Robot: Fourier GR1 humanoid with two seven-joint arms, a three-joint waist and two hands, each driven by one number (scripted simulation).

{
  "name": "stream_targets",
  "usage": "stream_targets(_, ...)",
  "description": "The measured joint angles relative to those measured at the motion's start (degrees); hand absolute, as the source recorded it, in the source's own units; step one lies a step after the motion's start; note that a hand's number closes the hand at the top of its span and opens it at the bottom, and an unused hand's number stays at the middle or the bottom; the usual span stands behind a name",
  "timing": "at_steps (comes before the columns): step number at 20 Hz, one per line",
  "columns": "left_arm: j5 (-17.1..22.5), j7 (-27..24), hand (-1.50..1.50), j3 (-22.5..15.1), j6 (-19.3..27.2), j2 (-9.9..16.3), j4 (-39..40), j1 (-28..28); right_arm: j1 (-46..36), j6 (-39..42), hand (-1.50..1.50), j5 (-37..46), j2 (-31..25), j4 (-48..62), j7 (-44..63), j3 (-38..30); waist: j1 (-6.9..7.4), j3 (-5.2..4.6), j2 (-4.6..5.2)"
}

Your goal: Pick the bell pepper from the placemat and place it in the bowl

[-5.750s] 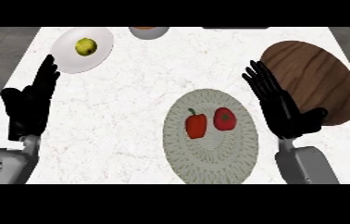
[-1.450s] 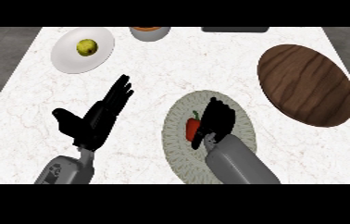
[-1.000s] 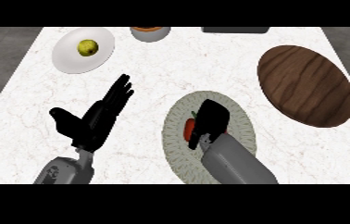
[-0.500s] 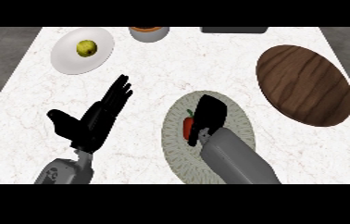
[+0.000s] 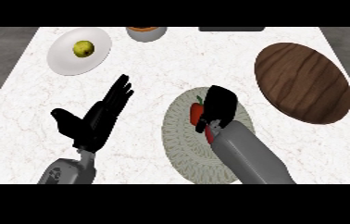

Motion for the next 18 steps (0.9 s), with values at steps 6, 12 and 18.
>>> stream_targets(6,-0.30,0.96,0.00,0.34,-0.03,-0.29,-0.79,0.51,-1.06,2.88,1.50,6.16,-1.12,-13.24,3.22,-1.00,-0.58,-0.02,-0.17)
stream_targets(12,-0.37,0.38,0.00,1.12,-0.58,-0.11,-0.84,1.13,-4.77,8.09,1.50,12.57,-2.83,-24.06,5.11,-3.83,-0.86,-0.05,-0.33)
stream_targets(18,-0.50,-0.06,0.00,1.47,-1.38,-0.27,-0.66,1.63,-5.83,13.31,1.50,16.38,-3.75,-31.29,4.45,-8.65,-0.75,-0.04,-0.19)
